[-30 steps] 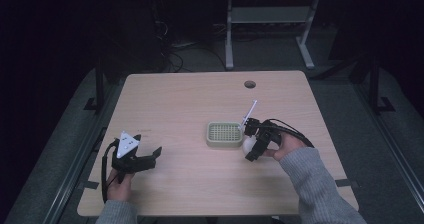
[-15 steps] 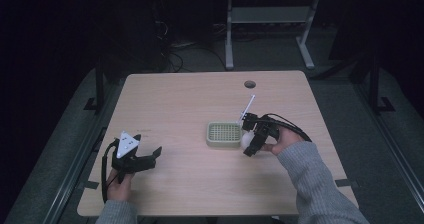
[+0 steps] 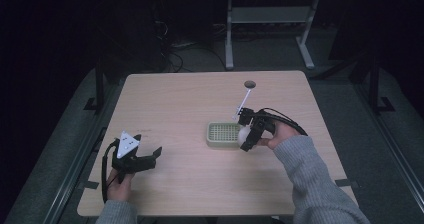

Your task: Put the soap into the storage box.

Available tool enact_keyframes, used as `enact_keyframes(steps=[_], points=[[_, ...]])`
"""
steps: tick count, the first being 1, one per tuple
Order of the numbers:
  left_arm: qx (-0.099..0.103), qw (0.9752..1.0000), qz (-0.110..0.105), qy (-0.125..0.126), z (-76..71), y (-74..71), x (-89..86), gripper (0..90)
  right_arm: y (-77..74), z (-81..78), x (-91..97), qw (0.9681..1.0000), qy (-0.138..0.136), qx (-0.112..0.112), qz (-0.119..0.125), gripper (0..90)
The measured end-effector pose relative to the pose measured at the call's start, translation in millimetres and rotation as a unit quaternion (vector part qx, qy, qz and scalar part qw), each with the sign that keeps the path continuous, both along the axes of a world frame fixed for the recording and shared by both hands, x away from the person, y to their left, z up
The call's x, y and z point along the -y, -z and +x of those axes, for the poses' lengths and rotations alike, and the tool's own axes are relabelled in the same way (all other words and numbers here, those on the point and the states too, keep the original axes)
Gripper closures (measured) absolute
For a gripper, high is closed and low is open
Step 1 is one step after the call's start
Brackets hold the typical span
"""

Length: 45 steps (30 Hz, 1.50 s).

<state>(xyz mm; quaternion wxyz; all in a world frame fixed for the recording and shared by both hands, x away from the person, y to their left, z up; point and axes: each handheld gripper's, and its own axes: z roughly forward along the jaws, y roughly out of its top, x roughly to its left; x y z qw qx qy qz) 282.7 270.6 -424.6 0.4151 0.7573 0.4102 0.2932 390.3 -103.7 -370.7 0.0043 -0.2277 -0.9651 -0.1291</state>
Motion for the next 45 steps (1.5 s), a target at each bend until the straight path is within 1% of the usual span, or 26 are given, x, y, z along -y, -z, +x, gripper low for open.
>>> enact_keyframes(steps=[6,12,18,20,30,39,45], points=[[0.0,1.0,0.0,0.0,0.1,0.0,0.1,15.2,0.2,4.3,-2.7,1.0,-0.002,0.0,-0.004,21.8],[0.001,1.0,-0.002,-0.001,0.2,0.0,-0.7,15.2,-3.0,8.4,-6.0,1.0,-0.005,0.001,-0.004,21.8],[0.001,1.0,-0.005,-0.003,0.0,-0.2,-1.2,15.2,-5.5,13.3,-8.9,1.0,-0.004,0.002,0.001,21.8],[0.001,1.0,-0.005,-0.003,-0.1,-0.5,-1.5,15.2,-6.2,16.0,-11.4,1.0,-0.005,0.002,-0.004,21.8],[0.002,1.0,-0.005,-0.004,0.0,-0.7,-2.3,15.2,-8.4,23.6,-20.8,0.9999,-0.012,0.002,-0.005,21.8],[0.002,1.0,-0.005,-0.004,-0.1,-1.1,-3.0,15.2,-3.4,30.9,-25.3,0.9999,-0.012,-0.004,-0.002,21.8],[0.002,1.0,-0.007,-0.004,0.2,-0.5,-1.6,15.2,0.0,33.3,-28.0,0.9999,-0.012,-0.005,-0.005,21.8]])
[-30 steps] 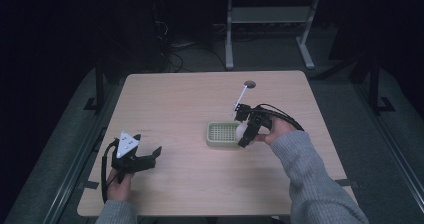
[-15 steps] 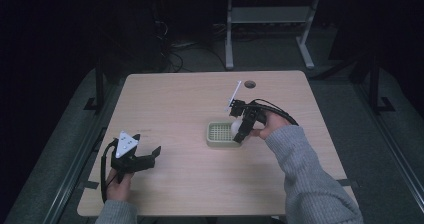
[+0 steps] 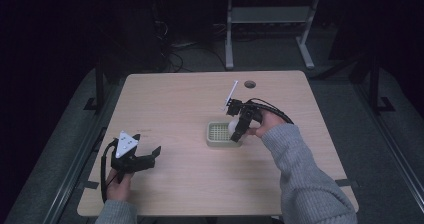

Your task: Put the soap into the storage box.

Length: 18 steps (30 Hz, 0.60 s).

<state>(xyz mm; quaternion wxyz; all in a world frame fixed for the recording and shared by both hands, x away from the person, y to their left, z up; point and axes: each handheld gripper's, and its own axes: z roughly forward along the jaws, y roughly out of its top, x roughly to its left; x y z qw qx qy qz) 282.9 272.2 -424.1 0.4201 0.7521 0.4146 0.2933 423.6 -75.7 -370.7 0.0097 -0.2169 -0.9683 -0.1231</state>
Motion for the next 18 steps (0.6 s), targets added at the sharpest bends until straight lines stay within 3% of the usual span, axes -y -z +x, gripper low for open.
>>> enact_keyframes(steps=[18], points=[[0.001,1.0,0.005,0.002,-0.3,-0.6,0.0,15.2,10.8,13.4,-14.8,1.0,-0.001,-0.004,0.001,21.8]])
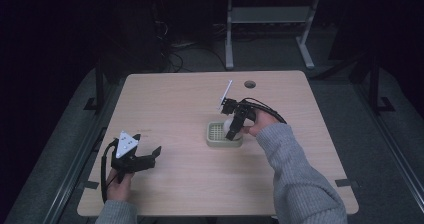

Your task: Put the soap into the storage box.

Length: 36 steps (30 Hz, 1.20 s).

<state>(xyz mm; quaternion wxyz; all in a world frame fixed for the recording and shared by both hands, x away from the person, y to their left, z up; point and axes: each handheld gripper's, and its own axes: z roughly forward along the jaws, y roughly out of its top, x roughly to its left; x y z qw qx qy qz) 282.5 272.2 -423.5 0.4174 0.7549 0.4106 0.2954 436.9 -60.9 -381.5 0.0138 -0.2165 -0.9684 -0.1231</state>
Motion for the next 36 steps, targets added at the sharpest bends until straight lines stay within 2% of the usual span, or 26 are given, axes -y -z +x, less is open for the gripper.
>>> enact_keyframes(steps=[3,8,13,36], points=[[-0.002,1.0,0.005,0.001,0.0,-0.4,-0.5,15.2,-0.4,1.7,-5.7,0.9999,-0.004,0.001,-0.01,21.8],[0.001,1.0,-0.004,-0.002,-0.1,0.2,0.6,15.2,-2.1,6.7,-13.7,0.9999,-0.007,0.006,-0.01,21.8],[0.0,1.0,-0.003,-0.001,0.0,0.1,0.4,15.2,-2.4,9.0,-17.6,1.0,-0.006,0.005,-0.005,21.8],[0.0,1.0,-0.002,-0.001,-0.2,-0.3,0.7,15.2,24.1,21.8,-32.3,0.9994,-0.002,-0.002,-0.034,21.8]])
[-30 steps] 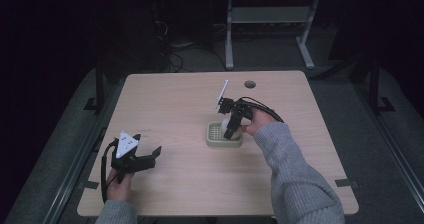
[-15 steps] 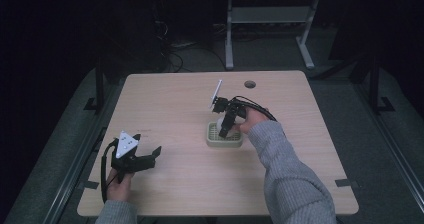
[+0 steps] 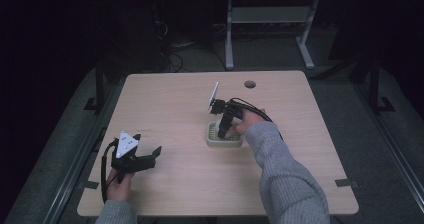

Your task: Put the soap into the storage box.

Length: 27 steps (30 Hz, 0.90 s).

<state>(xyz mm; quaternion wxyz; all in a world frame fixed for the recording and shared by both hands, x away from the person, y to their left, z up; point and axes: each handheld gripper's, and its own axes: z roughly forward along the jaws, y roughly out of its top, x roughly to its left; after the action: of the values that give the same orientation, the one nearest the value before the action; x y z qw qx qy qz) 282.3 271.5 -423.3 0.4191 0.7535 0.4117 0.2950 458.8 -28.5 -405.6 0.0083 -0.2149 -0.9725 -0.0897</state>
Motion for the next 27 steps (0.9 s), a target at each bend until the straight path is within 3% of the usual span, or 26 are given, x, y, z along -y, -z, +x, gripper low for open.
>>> enact_keyframes(steps=[27], points=[[0.001,1.0,0.001,-0.001,0.2,0.0,-0.2,15.2,9.1,1.4,-1.8,1.0,-0.002,-0.001,-0.005,21.6]])
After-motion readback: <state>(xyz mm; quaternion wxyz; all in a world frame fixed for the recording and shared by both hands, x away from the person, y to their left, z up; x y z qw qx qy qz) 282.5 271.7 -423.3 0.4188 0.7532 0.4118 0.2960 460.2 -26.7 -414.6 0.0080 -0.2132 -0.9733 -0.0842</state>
